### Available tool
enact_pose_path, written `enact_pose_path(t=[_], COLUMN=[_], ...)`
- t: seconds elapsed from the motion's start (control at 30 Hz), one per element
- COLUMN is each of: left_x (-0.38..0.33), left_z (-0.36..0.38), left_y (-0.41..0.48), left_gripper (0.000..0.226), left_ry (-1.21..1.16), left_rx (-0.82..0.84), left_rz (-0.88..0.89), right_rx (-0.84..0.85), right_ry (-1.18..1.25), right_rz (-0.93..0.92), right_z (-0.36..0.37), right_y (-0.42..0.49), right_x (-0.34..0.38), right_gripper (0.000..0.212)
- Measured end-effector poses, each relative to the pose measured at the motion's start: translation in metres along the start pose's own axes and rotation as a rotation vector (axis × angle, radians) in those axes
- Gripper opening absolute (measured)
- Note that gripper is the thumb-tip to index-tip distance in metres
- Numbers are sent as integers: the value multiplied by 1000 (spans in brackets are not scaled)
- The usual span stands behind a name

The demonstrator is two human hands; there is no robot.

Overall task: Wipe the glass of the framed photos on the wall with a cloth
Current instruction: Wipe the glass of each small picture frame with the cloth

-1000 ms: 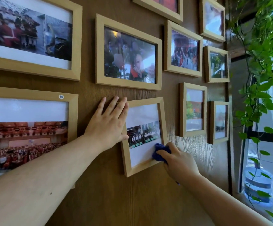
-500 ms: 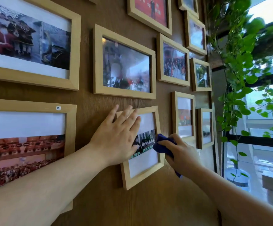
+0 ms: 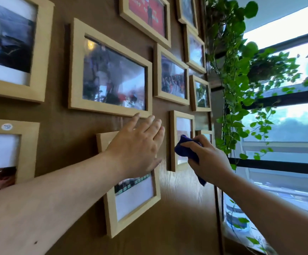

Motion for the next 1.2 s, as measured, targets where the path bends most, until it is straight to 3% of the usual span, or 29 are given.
enact_pose_path(t=[0.57, 0.83, 1.1, 1.2], left_x=[-50, -41, -45, -45], left_z=[87, 119, 132, 133], left_y=[152, 173, 183, 182], left_gripper=[83, 95, 105, 106], left_ry=[68, 129, 157, 173], left_rx=[167, 266, 248, 225], left_rz=[-120, -262, -289, -281], right_rx=[-144, -248, -331, -352], right_ry=[335, 515, 463, 397], right_rz=[25, -59, -176, -136], right_z=[60, 88, 98, 100], right_y=[86, 129, 137, 137], right_x=[-157, -142, -136, -156], right_gripper=[43, 42, 39, 35])
Point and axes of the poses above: each hand's wrist, its own y-axis towards the middle knuckle, its own z-axis out of the palm, x = y × z, the point moved 5 cm from there along y, towards the middle knuckle, and after that the axes turned 9 degrees about y, right-handed, at the moved point
